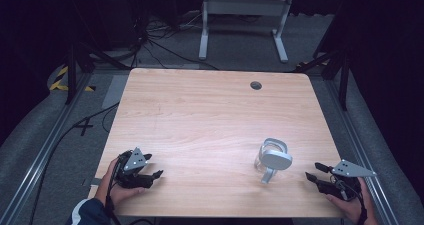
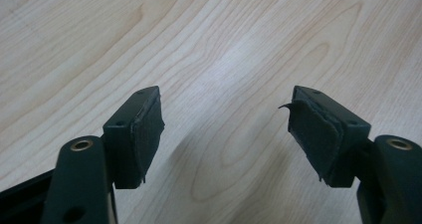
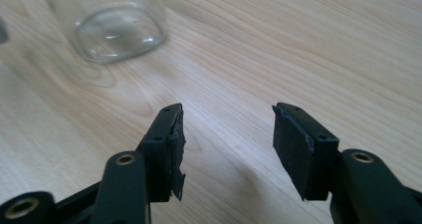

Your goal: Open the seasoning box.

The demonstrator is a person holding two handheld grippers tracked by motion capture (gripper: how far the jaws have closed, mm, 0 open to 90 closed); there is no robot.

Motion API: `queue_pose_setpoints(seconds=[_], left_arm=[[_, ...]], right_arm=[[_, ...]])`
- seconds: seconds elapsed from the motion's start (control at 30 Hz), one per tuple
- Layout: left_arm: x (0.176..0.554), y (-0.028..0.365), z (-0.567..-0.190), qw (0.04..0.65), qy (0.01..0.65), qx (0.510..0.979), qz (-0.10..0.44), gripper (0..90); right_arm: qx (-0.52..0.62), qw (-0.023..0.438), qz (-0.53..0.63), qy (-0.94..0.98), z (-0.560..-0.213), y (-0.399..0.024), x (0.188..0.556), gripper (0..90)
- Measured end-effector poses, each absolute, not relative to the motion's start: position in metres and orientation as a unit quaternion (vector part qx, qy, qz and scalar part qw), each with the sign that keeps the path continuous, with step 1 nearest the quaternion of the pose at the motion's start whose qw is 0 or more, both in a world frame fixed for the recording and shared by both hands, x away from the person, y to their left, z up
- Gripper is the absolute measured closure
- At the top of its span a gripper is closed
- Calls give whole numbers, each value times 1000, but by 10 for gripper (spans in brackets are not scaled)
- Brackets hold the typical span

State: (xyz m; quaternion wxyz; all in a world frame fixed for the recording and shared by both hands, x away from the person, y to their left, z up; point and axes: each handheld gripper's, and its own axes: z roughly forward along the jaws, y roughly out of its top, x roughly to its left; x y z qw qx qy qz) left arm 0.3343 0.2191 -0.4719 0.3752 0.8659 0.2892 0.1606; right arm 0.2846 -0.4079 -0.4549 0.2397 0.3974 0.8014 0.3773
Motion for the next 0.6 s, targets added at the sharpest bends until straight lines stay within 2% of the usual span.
queue_pose_setpoints(seconds=[0.27, 0.6], left_arm=[[336, 227, -481, 378, 321, 856, 146, 266], [337, 228, -481, 366, 344, 853, 140, 222]], right_arm=[[432, 211, 375, 793, -465, -416, 291, 392], [429, 210, 359, 802, -467, -413, 292, 335]])
